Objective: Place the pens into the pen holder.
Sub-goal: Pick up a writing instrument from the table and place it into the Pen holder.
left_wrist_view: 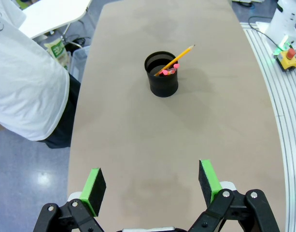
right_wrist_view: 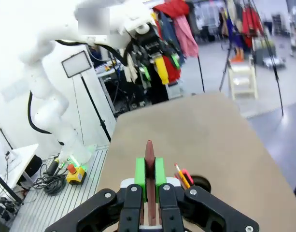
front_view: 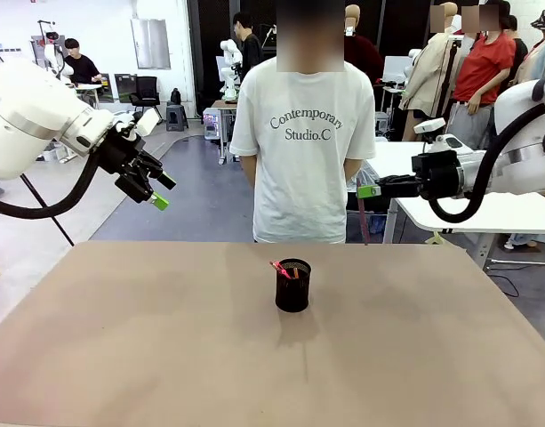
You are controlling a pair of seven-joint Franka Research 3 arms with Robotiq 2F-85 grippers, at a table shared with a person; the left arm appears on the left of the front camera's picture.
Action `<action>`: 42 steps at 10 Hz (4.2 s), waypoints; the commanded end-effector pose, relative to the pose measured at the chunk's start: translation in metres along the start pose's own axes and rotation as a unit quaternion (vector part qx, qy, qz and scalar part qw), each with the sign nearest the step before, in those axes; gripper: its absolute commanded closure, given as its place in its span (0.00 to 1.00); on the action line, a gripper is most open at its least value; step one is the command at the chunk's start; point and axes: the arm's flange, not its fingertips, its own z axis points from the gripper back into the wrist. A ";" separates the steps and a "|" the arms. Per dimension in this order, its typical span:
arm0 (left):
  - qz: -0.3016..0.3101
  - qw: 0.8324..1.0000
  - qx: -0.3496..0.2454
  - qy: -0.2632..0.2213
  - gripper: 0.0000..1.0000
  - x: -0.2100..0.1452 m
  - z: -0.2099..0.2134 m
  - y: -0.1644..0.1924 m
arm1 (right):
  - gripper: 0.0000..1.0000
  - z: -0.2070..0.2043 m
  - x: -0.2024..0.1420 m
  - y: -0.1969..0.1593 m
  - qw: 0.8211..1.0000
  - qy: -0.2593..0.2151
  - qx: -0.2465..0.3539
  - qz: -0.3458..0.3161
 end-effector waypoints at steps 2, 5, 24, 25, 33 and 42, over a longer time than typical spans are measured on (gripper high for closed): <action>0.001 1.000 0.003 0.001 0.00 0.000 0.002 0.000 | 1.00 -0.028 0.002 -0.002 0.995 -0.026 0.035 0.091; 0.001 1.000 0.003 0.001 0.00 0.000 0.002 0.000 | 1.00 -0.041 0.012 -0.010 0.991 -0.047 0.010 0.126; 0.001 1.000 0.003 0.001 0.00 0.000 0.002 0.000 | 1.00 -0.125 -0.051 -0.107 0.994 -0.047 0.056 0.083; 0.001 1.000 0.003 0.001 0.00 0.000 0.002 0.000 | 1.00 -0.125 -0.054 -0.106 0.994 -0.046 0.054 0.082; 0.001 1.000 0.003 0.001 0.00 0.000 0.002 0.000 | 0.01 -0.119 -0.063 -0.107 0.995 -0.042 0.061 0.065; 0.001 1.000 0.003 0.001 0.00 0.000 0.002 0.000 | 0.00 -0.101 -0.043 -0.089 0.996 -0.017 0.059 0.067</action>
